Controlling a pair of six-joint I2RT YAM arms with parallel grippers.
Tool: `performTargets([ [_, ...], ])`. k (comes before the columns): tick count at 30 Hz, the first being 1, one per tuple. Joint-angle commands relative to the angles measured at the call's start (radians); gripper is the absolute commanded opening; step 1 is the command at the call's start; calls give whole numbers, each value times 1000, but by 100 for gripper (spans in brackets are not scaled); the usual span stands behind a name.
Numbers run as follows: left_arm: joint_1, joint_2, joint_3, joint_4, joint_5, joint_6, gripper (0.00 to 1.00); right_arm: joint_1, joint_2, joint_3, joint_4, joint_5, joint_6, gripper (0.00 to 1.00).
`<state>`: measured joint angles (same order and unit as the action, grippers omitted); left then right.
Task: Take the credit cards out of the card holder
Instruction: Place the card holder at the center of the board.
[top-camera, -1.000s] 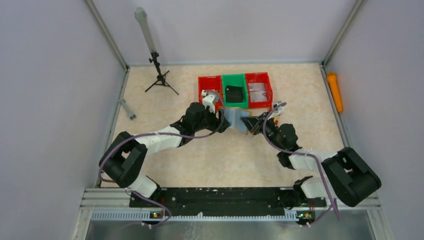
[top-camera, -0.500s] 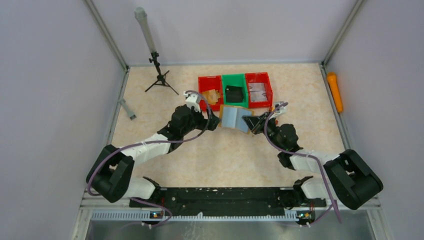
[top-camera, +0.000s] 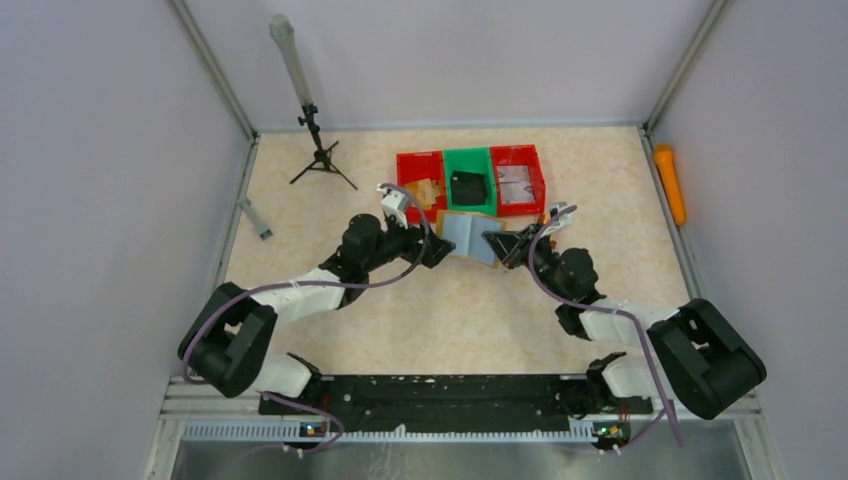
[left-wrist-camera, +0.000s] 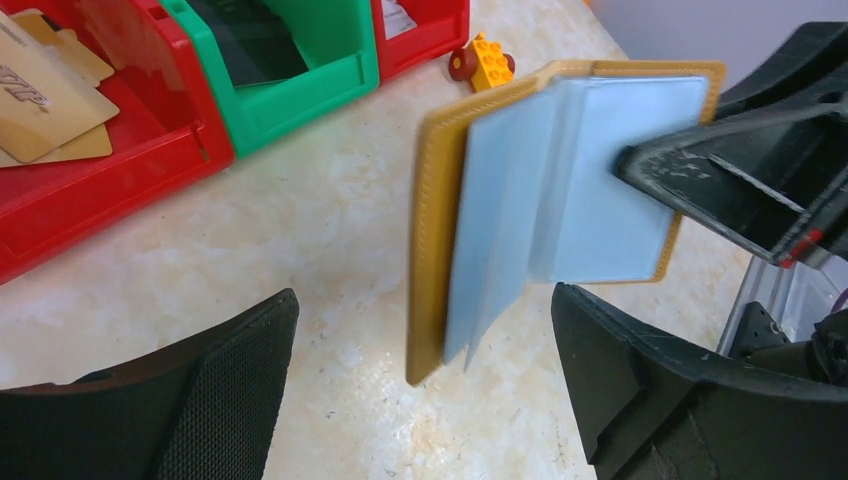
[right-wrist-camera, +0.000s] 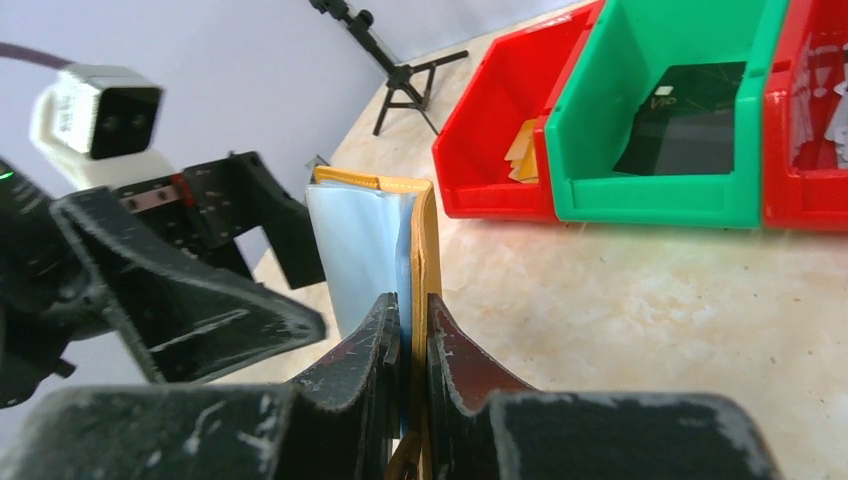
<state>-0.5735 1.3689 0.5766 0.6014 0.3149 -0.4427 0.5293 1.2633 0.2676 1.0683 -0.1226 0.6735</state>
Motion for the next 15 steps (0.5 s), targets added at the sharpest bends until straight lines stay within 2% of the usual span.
performTargets([
  [1,4,70,93,-40,31,2,99,11,8,-8,133,-66,8,4],
  [5,9,78,96,-40,34,-2,97,11,27,0,155,-99,21,3],
  [8,16,75,91,-26,56,-7,92,11,45,5,166,-118,29,3],
  [13,24,87,74,63,140,-41,73,11,66,17,175,-155,31,5],
  [15,25,101,82,66,154,-51,60,11,73,20,175,-163,31,5],
])
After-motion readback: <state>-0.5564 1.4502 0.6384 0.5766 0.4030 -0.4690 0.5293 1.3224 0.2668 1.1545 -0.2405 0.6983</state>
